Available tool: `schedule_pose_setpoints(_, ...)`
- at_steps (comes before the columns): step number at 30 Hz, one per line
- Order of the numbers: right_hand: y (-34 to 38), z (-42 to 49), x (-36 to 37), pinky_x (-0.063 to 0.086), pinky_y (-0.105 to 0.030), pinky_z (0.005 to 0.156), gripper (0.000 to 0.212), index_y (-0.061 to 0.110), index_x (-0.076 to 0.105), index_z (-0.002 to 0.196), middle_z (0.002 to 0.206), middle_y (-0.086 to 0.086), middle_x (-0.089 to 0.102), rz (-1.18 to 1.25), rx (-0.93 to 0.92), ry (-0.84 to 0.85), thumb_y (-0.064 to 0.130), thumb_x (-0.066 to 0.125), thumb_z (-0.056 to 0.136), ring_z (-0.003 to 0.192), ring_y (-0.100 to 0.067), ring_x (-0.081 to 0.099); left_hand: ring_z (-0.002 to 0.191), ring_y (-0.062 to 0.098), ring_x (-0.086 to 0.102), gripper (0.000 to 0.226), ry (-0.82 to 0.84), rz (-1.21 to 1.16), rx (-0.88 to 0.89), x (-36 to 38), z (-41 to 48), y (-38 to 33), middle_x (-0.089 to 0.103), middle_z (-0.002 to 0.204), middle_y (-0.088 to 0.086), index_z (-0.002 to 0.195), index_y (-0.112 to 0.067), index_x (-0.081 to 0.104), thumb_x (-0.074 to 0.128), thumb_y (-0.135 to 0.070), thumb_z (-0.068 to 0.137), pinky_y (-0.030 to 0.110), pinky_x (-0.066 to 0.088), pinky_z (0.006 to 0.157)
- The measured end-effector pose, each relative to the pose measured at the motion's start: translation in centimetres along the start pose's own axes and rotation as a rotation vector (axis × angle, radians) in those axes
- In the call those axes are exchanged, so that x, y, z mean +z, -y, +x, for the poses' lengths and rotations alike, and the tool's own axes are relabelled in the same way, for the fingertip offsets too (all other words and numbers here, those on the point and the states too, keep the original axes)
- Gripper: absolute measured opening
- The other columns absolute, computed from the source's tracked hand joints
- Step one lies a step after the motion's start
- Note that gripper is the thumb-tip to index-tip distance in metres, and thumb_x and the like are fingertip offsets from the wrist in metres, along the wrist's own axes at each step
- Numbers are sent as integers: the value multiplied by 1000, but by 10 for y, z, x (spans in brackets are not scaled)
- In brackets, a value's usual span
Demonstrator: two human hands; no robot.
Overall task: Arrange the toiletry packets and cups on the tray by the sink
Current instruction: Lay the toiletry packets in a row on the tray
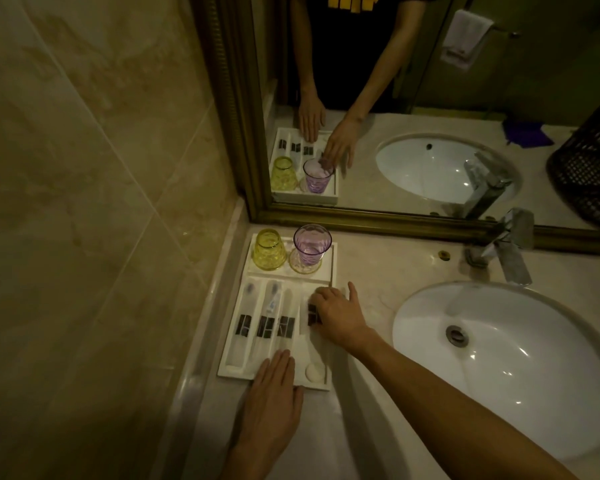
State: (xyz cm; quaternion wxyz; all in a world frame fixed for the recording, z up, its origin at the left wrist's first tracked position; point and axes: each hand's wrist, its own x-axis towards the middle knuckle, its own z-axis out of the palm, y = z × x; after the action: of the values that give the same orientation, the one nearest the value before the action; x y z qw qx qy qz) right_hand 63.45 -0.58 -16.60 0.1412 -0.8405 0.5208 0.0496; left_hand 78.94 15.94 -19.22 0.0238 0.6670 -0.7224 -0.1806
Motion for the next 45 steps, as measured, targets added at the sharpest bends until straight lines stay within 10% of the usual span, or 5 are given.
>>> schedule_pose_setpoints(6, 3, 5, -2, 13, -58, 122, 47, 19, 52, 137, 148, -3, 51, 19, 34, -139, 35, 54, 93, 138, -23, 46, 144, 17, 39, 60, -18, -7, -8, -6, 0, -4, 38, 157, 6, 149, -12, 42, 42, -42, 98, 38, 21, 121)
schedule_pose_setpoints(11, 2, -1, 12, 10, -63, 119, 43, 21, 53, 132, 143, -3, 52, 5, 15, -51, 36, 58, 92, 132, -25, 51, 154, 11, 5, 65, -1, -48, -6, 2, -1, 0, 6, 168, 0, 159, -18, 9, 21, -47, 102, 27, -1, 122)
schedule_pose_setpoints(25, 23, -1, 7, 6, -66, 121, 49, 27, 51, 141, 154, 1, 45, -71, -218, -51, 45, 56, 96, 151, -23, 28, 155, 16, 3, 63, 43, -23, -74, -5, -10, 3, 12, 168, 2, 158, -18, 14, 23, -46, 102, 34, 11, 125)
schedule_pose_setpoints(30, 16, -7, 13, 9, -66, 120, 51, 31, 47, 144, 154, 2, 44, -69, -184, -22, 45, 57, 96, 152, -23, 26, 148, 26, 31, 60, -76, -23, -125, -18, -13, 4, 39, 157, 12, 148, -10, 43, 39, -41, 96, 46, 39, 115)
schedule_pose_setpoints(45, -16, -12, 18, 11, -65, 120, 40, 20, 55, 135, 152, -1, 46, -46, 32, -80, 31, 57, 96, 154, -20, 22, 154, 27, -13, 61, 55, 40, -131, -12, -14, 0, 2, 169, 3, 159, -29, 10, 20, -48, 101, 45, 8, 125)
